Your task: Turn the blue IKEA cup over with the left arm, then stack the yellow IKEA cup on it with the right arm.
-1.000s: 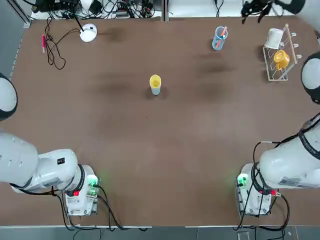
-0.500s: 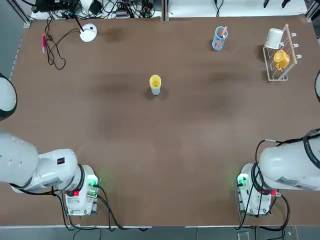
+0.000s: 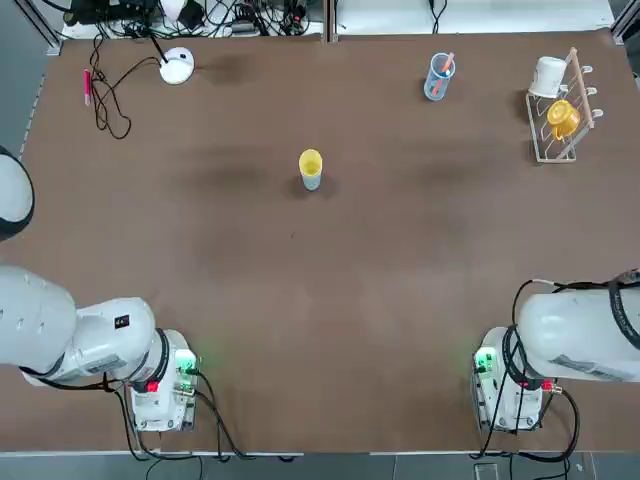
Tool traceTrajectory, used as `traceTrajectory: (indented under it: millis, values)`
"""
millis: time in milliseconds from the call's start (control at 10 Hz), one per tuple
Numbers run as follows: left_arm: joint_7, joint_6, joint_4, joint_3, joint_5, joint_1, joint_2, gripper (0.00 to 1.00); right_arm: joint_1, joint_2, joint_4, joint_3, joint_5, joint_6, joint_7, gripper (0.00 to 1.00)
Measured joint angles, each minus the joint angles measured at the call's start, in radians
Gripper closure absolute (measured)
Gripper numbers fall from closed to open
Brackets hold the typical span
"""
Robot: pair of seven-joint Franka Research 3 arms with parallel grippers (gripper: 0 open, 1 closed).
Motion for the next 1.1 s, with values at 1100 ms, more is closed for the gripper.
traceTrajectory:
  millis: [1100]
  values:
    - [0.000,0.000,0.000,-0.002,0.000,-0.001,0.000,0.01,0.032,-0.008,-0.007,-0.014,0.051,-0.062,0.082,0.00]
